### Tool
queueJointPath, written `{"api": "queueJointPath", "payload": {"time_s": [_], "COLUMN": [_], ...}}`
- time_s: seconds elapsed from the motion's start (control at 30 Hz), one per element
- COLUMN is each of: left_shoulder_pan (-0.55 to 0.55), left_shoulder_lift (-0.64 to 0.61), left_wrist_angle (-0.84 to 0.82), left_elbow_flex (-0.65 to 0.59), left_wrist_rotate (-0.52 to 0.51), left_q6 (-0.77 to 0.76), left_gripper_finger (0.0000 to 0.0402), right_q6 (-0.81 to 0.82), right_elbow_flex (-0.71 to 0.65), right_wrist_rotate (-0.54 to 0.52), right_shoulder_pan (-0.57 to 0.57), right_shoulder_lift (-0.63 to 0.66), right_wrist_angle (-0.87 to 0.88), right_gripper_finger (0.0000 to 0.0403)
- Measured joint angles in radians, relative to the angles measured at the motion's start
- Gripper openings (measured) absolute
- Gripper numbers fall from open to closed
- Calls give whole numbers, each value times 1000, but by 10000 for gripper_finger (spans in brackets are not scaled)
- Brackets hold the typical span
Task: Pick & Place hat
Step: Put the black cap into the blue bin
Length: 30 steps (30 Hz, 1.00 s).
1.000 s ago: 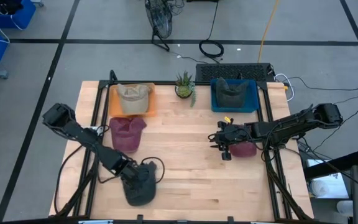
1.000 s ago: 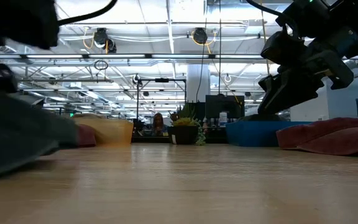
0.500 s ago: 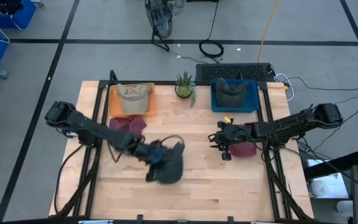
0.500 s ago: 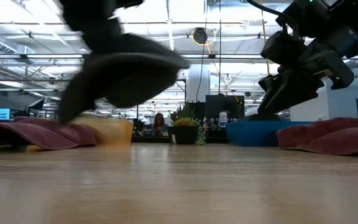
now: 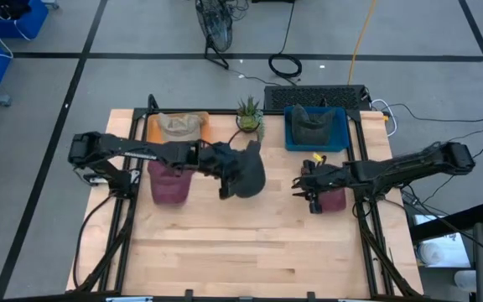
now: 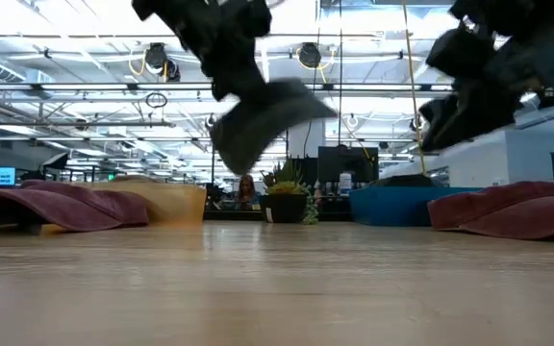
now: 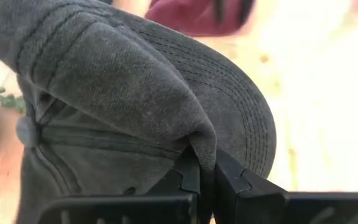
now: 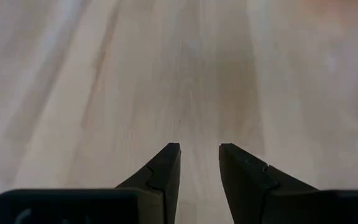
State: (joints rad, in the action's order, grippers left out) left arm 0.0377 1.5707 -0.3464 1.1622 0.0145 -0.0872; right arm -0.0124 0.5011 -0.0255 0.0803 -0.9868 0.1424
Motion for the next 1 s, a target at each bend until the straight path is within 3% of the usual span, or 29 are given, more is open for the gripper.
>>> {"api": "queueJointPath", "payload": {"time_s": [0.2, 0.37, 0.47, 0.6, 1.0], "left_shoulder_pan": [18, 21, 27, 42, 32], "left_shoulder_lift": [115, 247, 298, 310, 298], "left_wrist_angle": [145, 316, 370, 357, 426], "left_elbow_flex": [0, -1, 2, 11, 10], "left_wrist_rotate": [4, 36, 40, 81, 63], "left_q6": [8, 53, 57, 34, -62], "left_gripper_finger": [25, 32, 16, 10, 164], "right_q6": [0, 4, 33, 55, 54], "right_elbow_flex": [0, 0, 0, 0, 0], "right_wrist_rotate": [-28, -176, -235, -237, -236], "right_shoulder_pan": [0, 0, 0, 0, 0], "right_shoulder_lift": [188, 319, 363, 374, 325], "right_wrist_angle": [11, 68, 119, 156, 162], "right_gripper_finger": [98, 98, 98, 98, 98]}}
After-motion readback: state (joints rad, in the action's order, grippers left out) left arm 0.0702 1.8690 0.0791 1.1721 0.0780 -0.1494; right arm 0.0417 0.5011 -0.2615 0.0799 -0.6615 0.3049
